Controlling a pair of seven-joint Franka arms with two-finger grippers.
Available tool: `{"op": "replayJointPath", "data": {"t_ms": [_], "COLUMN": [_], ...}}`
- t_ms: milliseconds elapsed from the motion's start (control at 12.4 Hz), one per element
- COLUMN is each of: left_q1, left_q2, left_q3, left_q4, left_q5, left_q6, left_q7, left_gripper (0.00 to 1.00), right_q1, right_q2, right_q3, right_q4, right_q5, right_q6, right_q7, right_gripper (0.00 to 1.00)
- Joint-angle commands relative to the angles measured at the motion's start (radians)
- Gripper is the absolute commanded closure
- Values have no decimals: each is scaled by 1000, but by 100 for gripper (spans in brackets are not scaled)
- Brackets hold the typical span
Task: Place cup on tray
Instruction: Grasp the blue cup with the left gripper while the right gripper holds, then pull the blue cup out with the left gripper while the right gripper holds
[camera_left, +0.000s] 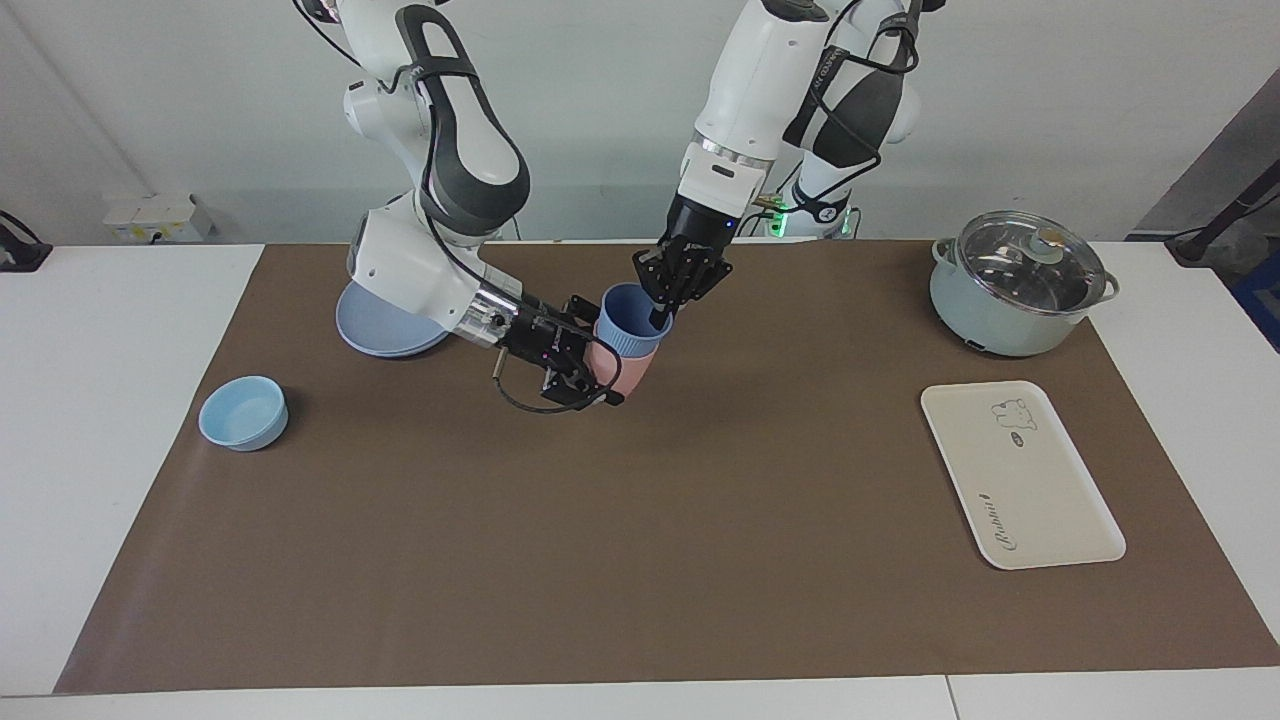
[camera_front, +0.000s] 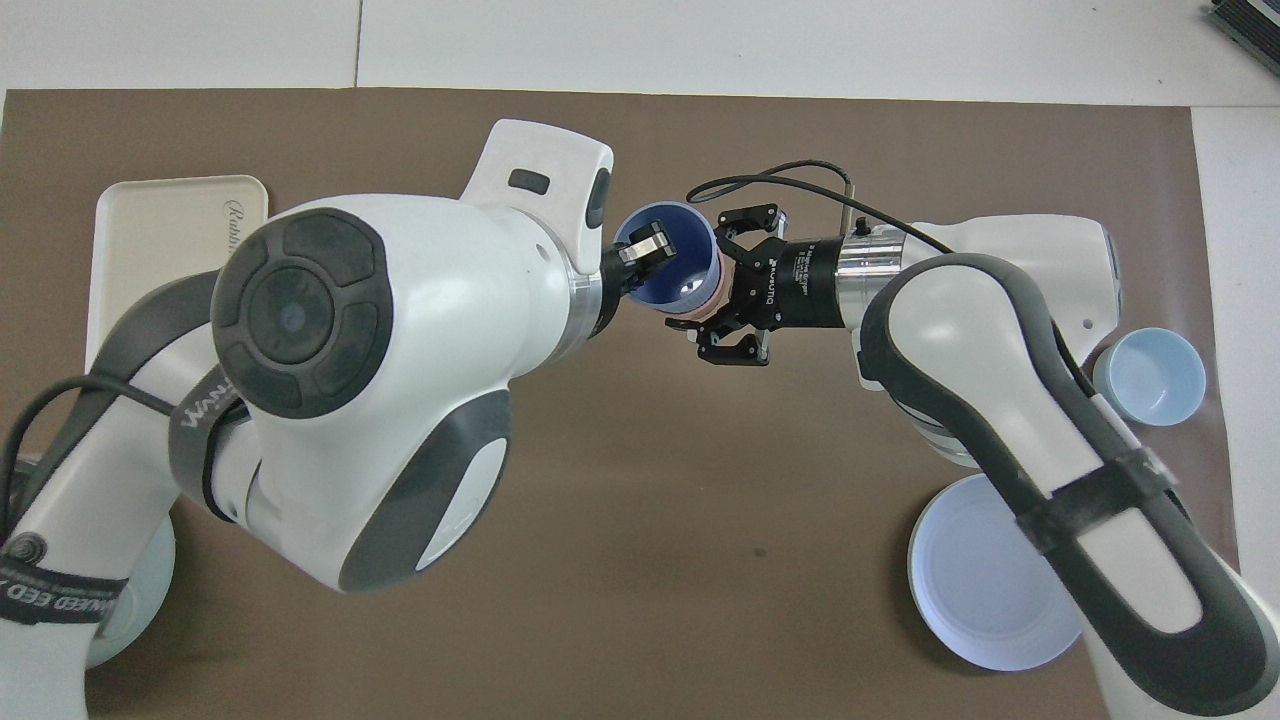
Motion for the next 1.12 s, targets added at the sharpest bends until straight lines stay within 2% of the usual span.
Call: {"op": "replayJointPath", "data": {"t_ms": [0, 161, 402, 562, 804, 884, 1045], "left_q1": [3, 45, 125, 199, 372, 432, 533], "left_q2": [-11, -35, -57, -116, -201, -212, -192], "left_q3": [28, 29, 29, 36, 36, 36, 39], "left_q4": [66, 94, 83, -14, -225, -286, -343], "left_q5": [11, 16, 11, 6, -33, -35, -37], "left_q6": [-134, -195, -205, -199, -145, -105, -42], "left_q7": [-17, -8, 27, 154, 510, 605, 794], "left_gripper": [100, 100, 100, 100, 100, 100, 100], "right_q1": [-10, -27, -74, -108, -215, -258, -341], "right_q2": [-9, -8, -8, -9, -12, -11, -11], "right_q3": [3, 2, 2, 2, 2, 2, 2], "right_q4": [-3, 0, -2, -8, -16, -26, -63], "right_q5": [32, 35, 81, 83, 98, 101, 138], "right_q6": [2, -1, -19, -45, -140, -186, -277], "right_q7": [20, 20, 17, 15, 4, -49, -185], "right_gripper": [100, 100, 100, 100, 100, 100, 100]}}
